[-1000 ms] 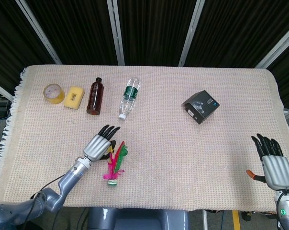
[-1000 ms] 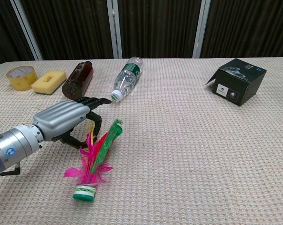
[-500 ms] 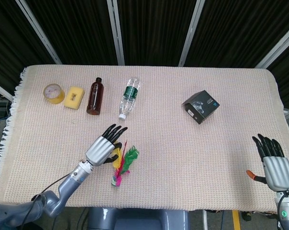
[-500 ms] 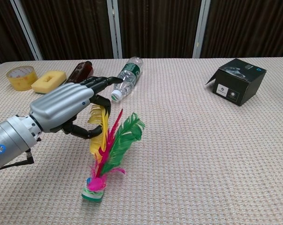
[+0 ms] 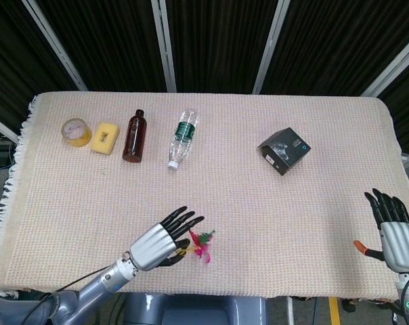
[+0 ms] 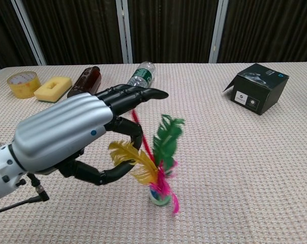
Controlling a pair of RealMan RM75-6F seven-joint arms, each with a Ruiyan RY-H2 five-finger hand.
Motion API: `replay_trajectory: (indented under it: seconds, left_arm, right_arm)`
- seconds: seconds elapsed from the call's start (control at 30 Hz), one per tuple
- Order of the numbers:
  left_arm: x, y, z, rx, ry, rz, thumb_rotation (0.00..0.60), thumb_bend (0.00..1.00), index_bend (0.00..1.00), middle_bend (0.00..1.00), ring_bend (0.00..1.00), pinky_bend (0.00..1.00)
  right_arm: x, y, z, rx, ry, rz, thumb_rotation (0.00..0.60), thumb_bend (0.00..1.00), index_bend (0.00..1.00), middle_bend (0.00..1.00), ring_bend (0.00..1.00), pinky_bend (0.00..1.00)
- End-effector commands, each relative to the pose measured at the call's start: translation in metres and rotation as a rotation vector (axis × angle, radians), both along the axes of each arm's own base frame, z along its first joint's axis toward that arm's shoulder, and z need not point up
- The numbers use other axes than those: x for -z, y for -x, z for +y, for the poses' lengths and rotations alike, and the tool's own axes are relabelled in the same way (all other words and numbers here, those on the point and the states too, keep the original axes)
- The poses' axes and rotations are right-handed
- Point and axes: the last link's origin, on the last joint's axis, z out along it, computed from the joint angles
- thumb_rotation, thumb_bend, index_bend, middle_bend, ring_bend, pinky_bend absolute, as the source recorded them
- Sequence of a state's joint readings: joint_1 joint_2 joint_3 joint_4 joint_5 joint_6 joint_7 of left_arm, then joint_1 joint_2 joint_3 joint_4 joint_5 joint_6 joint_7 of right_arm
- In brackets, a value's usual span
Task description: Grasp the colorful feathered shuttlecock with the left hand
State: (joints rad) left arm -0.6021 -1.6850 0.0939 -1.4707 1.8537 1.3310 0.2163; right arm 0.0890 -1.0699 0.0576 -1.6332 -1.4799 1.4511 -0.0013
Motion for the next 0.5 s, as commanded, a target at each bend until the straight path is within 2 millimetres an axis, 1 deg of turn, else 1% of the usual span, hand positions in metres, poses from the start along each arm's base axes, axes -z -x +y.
replay_trajectory:
  seconds: [0.03,0.17,0.23,0.33,0.4,0.43,0.5]
  left_arm:
    - [-0.004,0.003,-0.007,0.014,-0.003,0.028,0.566,0.5,0.66,0.02,0.0,0.0]
    - [-0.007,0.004,-0.009,0.014,-0.002,0.038,0.567,0.48,0.64,0.03,0.0,0.0]
    - [-0.009,0.005,-0.01,0.012,0.001,0.04,0.567,0.47,0.61,0.02,0.0,0.0]
    - [-0.012,0.005,-0.011,0.018,0.0,0.031,0.565,0.41,0.47,0.01,0.0,0.0]
    - [-0.015,0.006,-0.012,0.014,-0.002,0.021,0.564,0.33,0.32,0.0,0.0,0.0]
    - [-0.017,0.006,-0.012,0.012,-0.006,0.018,0.565,0.31,0.29,0.0,0.0,0.0]
    - [-0.021,0.007,-0.011,0.008,-0.018,0.011,0.565,0.24,0.18,0.0,0.0,0.0]
  right_arm:
    - [0.0,0.0,0.001,-0.001,0.002,0.002,0.6,0.1,0.0,0.0,0.0,0.0]
    - [0.002,-0.001,0.001,-0.001,0.0,0.009,0.6,0.1,0.0,0.0,0.0,0.0]
    - [0.003,-0.001,0.001,0.001,-0.001,0.014,0.6,0.1,0.0,0.0,0.0,0.0]
    - [0.005,-0.001,0.001,0.003,-0.007,0.02,0.6,0.1,0.0,0.0,0.0,0.0]
    - [0.005,-0.001,0.001,0.005,-0.009,0.024,0.6,0.1,0.0,0.0,0.0,0.0]
    - [0.006,-0.001,0.0,0.006,-0.008,0.025,0.6,0.1,0.0,0.0,0.0,0.0]
    - [0.006,0.0,0.0,0.01,-0.008,0.026,0.6,0.1,0.0,0.0,0.0,0.0]
